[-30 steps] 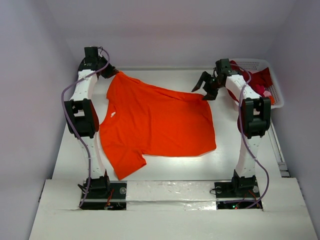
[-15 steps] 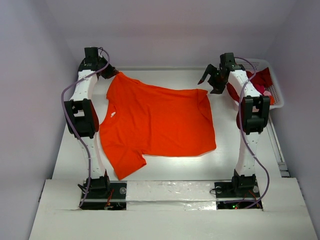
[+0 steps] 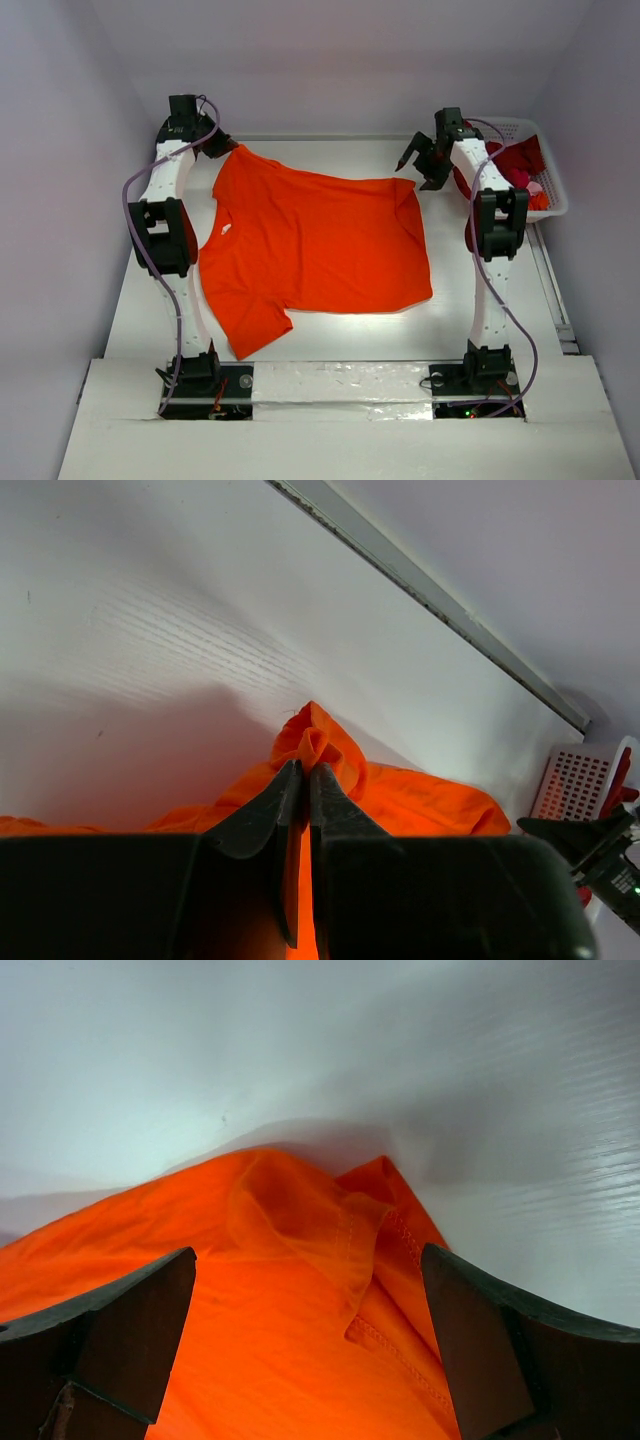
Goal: Fold and stack the t-shirts
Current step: Grap the side of the flattened tshirt furthest away from the robot with both arms
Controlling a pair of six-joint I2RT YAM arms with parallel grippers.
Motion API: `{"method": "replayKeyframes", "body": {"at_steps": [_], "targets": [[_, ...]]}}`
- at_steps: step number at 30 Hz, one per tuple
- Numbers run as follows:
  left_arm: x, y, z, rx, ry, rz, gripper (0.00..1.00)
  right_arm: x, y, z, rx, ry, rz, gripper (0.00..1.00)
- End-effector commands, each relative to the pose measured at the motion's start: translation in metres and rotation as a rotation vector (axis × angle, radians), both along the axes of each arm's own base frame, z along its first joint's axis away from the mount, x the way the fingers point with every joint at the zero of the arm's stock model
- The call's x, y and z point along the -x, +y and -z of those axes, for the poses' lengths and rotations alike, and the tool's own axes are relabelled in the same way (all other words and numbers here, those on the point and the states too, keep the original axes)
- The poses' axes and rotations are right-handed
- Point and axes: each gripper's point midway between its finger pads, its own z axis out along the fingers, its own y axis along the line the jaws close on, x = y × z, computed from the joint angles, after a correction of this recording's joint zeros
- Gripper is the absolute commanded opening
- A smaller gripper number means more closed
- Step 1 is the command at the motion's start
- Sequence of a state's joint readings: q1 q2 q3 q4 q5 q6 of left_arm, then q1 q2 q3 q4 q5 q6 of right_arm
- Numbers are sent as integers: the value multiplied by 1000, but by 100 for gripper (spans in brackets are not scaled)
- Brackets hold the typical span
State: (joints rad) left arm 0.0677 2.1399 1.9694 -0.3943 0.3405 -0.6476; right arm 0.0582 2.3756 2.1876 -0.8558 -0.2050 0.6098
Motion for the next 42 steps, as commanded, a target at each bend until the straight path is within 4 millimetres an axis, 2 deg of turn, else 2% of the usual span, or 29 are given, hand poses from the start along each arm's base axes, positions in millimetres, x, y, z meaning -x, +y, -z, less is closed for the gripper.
{"method": "replayKeyframes", "body": {"at_steps": [1, 7, 11, 14, 18, 23, 31, 36, 41, 42], "targets": [[6, 2, -49, -4, -100, 4, 0, -7, 6, -12, -46, -15, 23, 100], [6, 2, -52, -2, -103, 4, 0, -9, 15, -6, -105, 8, 42, 98], [7, 1, -54, -2, -105, 8, 0, -16, 13, -4, -92, -10, 40, 95], [8, 2, -55, -6, -104, 9, 0, -20, 4, 2, -67, -10, 47, 89], [8, 2, -56, -9, -108, 11, 0, -20, 4, 5, -64, -10, 48, 78], [8, 2, -57, -7, -109, 9, 0, -21, 3, 4, -60, -15, 58, 76], [8, 1, -58, -6, -109, 12, 0, -26, -9, -3, -9, -43, 105, 65], [8, 1, -58, -8, -110, 14, 0, -27, -13, -3, 15, -47, 119, 48], [8, 1, -59, -7, -112, 17, 0, -29, -17, -5, 36, -60, 124, 39], [9, 1, -59, -7, -110, 17, 0, -28, -18, -7, 39, -60, 125, 33]]}}
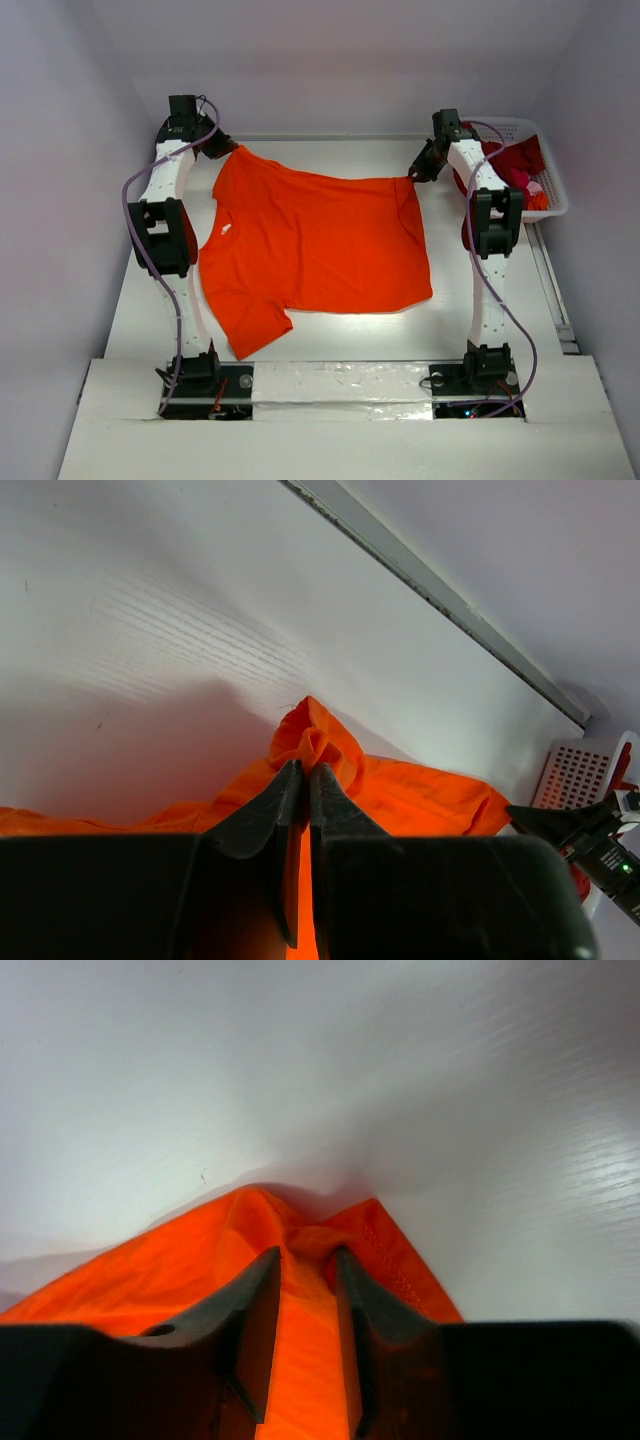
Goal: Fold and stack the t-shirts
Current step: Grap the side of the flattened tshirt furthest away from the robot with both arms, then fold the flattened tshirt in 1/3 of the way
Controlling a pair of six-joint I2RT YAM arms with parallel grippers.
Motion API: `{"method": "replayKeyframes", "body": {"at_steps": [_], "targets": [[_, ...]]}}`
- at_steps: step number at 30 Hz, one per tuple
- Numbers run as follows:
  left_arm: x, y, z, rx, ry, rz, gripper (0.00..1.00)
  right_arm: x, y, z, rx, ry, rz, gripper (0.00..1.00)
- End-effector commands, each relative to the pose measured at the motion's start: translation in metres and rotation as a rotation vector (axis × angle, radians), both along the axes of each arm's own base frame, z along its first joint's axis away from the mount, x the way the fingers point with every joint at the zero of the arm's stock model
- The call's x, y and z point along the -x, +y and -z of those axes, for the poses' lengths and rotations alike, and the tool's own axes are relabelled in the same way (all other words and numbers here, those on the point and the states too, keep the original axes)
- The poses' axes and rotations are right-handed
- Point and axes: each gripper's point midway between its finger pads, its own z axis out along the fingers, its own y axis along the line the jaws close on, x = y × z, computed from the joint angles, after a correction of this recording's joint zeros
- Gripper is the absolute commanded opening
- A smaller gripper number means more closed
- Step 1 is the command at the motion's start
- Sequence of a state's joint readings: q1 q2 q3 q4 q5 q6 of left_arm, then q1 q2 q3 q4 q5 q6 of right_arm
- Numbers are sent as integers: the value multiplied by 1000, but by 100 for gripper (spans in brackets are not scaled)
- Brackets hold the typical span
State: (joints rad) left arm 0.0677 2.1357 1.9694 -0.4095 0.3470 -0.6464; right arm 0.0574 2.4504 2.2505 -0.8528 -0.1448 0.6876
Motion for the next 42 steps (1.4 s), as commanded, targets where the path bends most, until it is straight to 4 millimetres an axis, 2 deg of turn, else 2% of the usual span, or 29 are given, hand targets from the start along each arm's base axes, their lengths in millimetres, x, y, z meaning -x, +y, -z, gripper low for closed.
{"method": "replayKeyframes", "body": {"at_steps": [1, 2, 3, 8, 12, 18, 19, 21, 22, 31, 33, 34, 35, 41, 42], "targets": [[5, 2, -58, -9, -119, 10, 0, -14, -11, -26, 31, -81, 28, 22], [5, 2, -58, -8, -120, 11, 0, -14, -12, -26, 34, -79, 32, 14], [5, 2, -58, -9, -119, 10, 0, -14, -13, -26, 40, -78, 35, 0], [6, 3, -60, -14, -120, 6, 0, -16, -15, -26, 59, -81, 27, 0], [7, 7, -58, -28, -112, -11, 0, -19, -17, -34, 71, -102, 15, 0], [9, 18, -58, -51, -104, -48, 0, -26, -18, -68, 86, -178, -8, 0], [8, 24, -57, -54, -101, -62, 0, -27, -18, -73, 88, -188, -11, 0], [8, 25, -55, -58, -91, -67, 0, -29, -23, -79, 86, -201, -9, 0], [8, 31, -53, -57, -86, -78, 0, -29, -22, -80, 84, -201, -11, 0], [15, 30, -60, -59, -93, -81, 0, -16, -20, -71, 71, -174, -25, 0], [19, 32, -60, -67, -89, -92, 0, -13, -19, -77, 64, -186, -29, 0], [21, 33, -60, -70, -87, -96, 0, -8, -18, -72, 63, -171, -31, 0], [24, 35, -61, -78, -88, -104, 0, -8, -18, -82, 61, -193, -27, 0], [38, 37, -43, -97, -43, -114, 0, 2, -15, -87, 43, -198, -34, 0], [42, 37, -35, -98, -23, -115, 0, 5, -15, -87, 40, -194, -34, 0]]}}
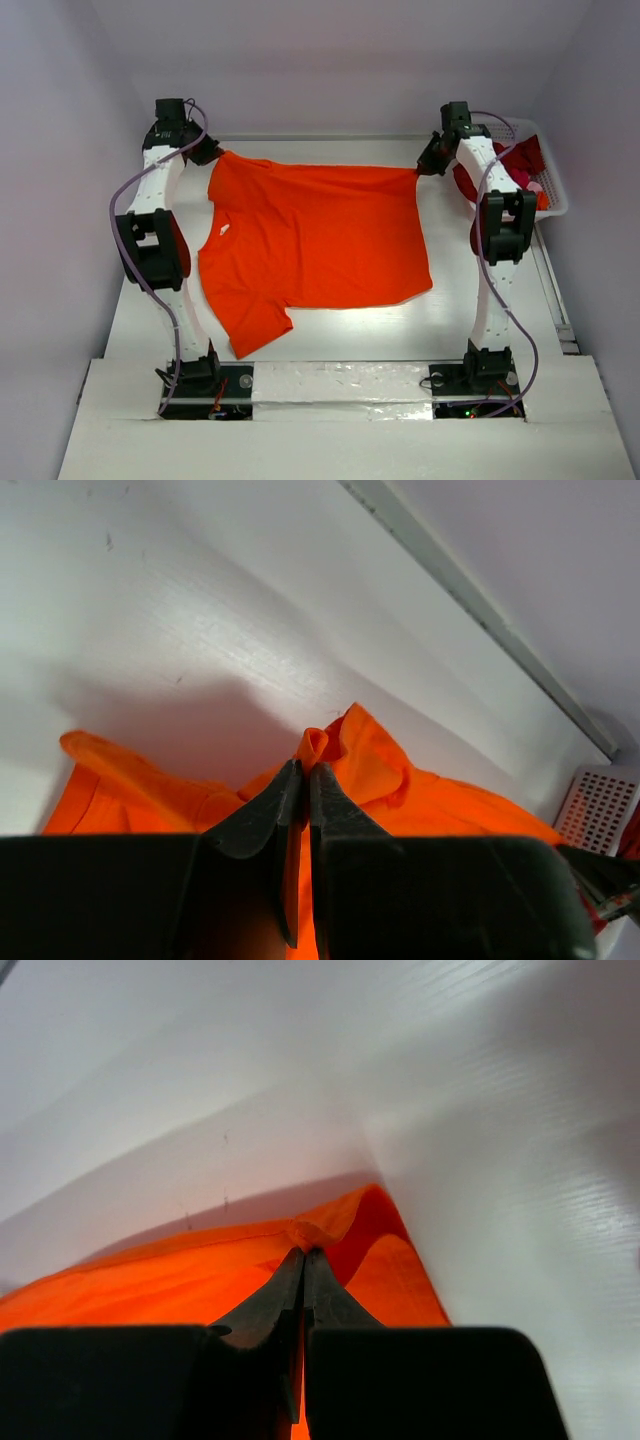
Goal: Fold and stack the t-shirts
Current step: Fold the flattened tshirt in 1/3 of the way
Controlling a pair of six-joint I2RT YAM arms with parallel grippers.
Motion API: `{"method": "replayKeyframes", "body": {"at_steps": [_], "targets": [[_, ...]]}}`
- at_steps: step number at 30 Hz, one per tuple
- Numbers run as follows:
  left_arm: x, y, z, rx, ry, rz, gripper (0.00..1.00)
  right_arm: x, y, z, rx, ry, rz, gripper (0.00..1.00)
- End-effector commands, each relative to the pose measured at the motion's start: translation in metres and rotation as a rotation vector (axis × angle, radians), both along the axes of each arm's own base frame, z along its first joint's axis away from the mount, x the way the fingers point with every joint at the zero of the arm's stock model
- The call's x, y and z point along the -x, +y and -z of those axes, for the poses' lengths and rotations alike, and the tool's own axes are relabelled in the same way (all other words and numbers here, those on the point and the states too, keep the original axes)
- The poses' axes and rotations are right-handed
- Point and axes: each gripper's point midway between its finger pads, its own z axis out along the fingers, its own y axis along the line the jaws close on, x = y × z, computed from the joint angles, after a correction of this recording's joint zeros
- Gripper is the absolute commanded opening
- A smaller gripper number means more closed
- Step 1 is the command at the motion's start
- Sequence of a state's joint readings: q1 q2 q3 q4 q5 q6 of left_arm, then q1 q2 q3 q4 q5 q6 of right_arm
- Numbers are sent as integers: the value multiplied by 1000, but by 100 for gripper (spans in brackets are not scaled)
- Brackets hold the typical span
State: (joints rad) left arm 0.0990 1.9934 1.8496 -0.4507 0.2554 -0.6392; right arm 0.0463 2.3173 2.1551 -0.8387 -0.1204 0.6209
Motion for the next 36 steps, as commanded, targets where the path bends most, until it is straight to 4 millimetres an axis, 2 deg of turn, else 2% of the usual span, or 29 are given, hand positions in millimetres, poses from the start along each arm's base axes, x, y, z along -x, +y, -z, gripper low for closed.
{"method": "replayKeyframes", "body": {"at_steps": [1, 2, 3, 4, 11, 17, 26, 34, 35, 36], "targets": [[11, 8, -17, -40, -42, -20, 0, -6, -2, -44, -14, -121, -5, 0], [13, 9, -18, -46, -43, -25, 0, -4, -2, -49, -15, -129, -4, 0], [17, 9, -12, -47, -28, -27, 0, -1, -2, -42, -17, -119, -4, 0], [18, 10, -10, -50, -23, -28, 0, 1, -2, -47, -18, -128, -5, 0], [27, 11, -4, -54, 18, -41, 0, 19, 6, -40, -64, -106, -18, 0], [39, 14, -8, -72, 39, -53, 0, 30, 6, -38, -58, -99, -30, 0], [60, 3, -3, -95, 86, -32, 0, 40, 5, -43, -54, -104, -35, 0], [77, 5, 17, -106, 152, -39, 0, 49, 13, -50, -104, -105, -52, 0], [78, 6, 19, -109, 157, -46, 0, 53, 14, -46, -108, -94, -51, 0], [80, 7, 20, -111, 162, -50, 0, 54, 14, -51, -109, -108, -51, 0]]}}
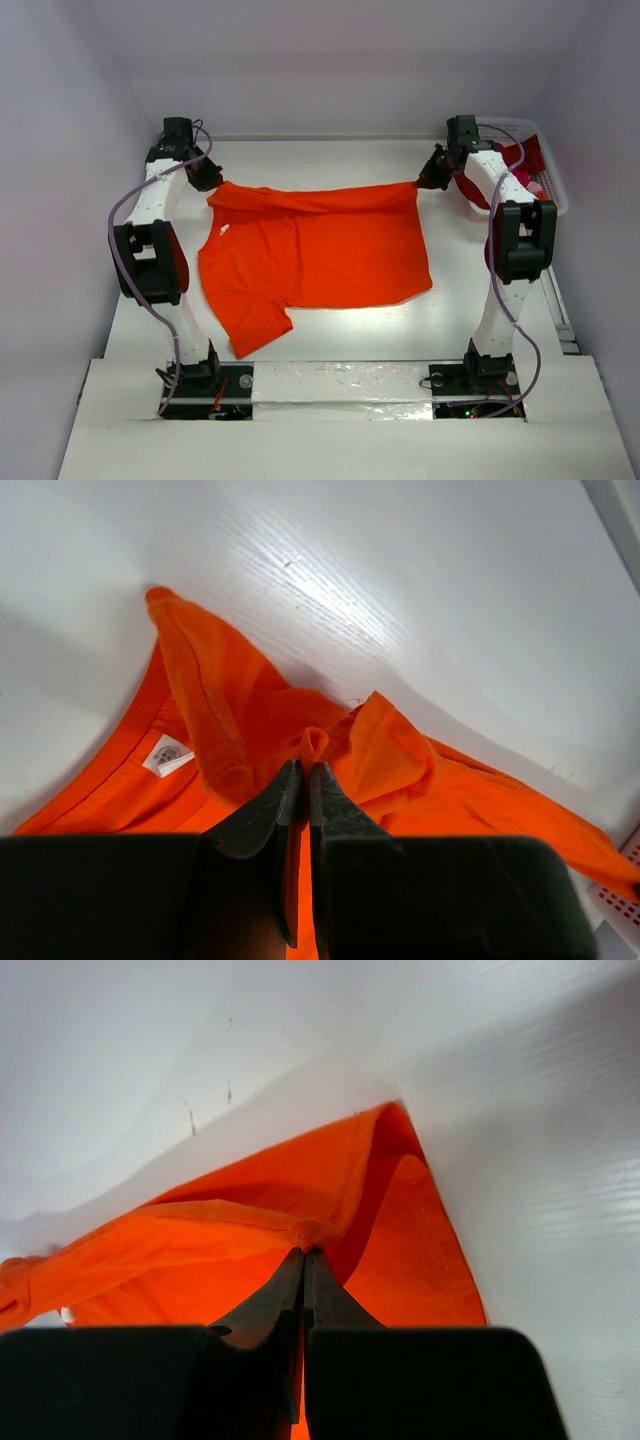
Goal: Fold and stack the t-shirts
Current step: Fold the flattened tshirt in 1/3 of the way
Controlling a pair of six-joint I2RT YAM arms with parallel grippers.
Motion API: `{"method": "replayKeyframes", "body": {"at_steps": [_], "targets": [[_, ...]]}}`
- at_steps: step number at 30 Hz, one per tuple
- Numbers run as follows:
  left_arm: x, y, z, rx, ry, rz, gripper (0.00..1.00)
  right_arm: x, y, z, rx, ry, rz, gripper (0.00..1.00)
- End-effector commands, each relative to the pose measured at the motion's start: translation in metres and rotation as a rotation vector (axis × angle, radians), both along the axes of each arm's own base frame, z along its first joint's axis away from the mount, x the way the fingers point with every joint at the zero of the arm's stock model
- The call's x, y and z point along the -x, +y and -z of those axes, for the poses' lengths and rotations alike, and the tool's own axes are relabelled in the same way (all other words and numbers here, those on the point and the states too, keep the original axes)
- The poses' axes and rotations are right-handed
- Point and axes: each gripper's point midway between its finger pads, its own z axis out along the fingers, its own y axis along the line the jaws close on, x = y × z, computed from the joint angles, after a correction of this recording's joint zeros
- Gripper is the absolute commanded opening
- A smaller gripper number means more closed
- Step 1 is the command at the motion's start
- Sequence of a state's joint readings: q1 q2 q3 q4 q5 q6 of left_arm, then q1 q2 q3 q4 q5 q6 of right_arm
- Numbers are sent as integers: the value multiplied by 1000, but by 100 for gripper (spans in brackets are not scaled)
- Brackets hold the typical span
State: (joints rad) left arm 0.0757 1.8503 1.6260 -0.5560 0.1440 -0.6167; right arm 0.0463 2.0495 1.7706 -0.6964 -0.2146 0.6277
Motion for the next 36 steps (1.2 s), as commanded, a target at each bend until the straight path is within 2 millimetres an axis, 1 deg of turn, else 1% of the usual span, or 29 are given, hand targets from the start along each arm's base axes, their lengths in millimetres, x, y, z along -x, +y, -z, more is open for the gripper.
{"method": "replayKeyframes", "body": {"at_steps": [1, 6, 8, 12, 17, 22, 24, 25, 27, 28, 29, 30, 31, 32, 36], "targets": [[12, 6, -19, -35, -27, -14, 0, 1, 0, -32, -24, -86, 0, 0], [18, 8, -16, -38, 2, -32, 0, 13, 2, -25, -35, -69, -10, 0], [21, 3, -14, -35, 16, -25, 0, 19, 1, -21, -33, -58, -11, 0], [26, 5, -11, -48, 36, -31, 0, 28, 3, -12, -42, -37, -15, 0], [35, 2, 1, -54, 76, -23, 0, 37, 4, -8, -52, -24, -15, 0], [44, 3, 11, -60, 118, -24, 0, 43, 4, -12, -55, -30, -17, 0], [47, 3, 12, -59, 124, -23, 0, 47, 4, -12, -54, -28, -15, 0], [50, -2, 16, -58, 136, -12, 0, 50, 4, -11, -57, -24, -17, 0], [55, -3, 20, -49, 154, -7, 0, 54, 5, -7, -65, -16, -19, 0], [58, -4, 24, -47, 167, -6, 0, 60, 6, -3, -71, -4, -23, 0], [61, -8, 27, -50, 176, 6, 0, 63, 7, -1, -74, 3, -23, 0], [63, -8, 27, -51, 180, 5, 0, 65, 7, 1, -77, 5, -23, 0], [68, -8, 33, -50, 196, 6, 0, 71, 7, 4, -77, 14, -23, 0], [70, -12, 34, -50, 196, 16, 0, 73, 7, 5, -75, 15, -25, 0], [80, -12, 45, -52, 228, 18, 0, 81, 5, 14, -59, 32, -30, 0]]}}
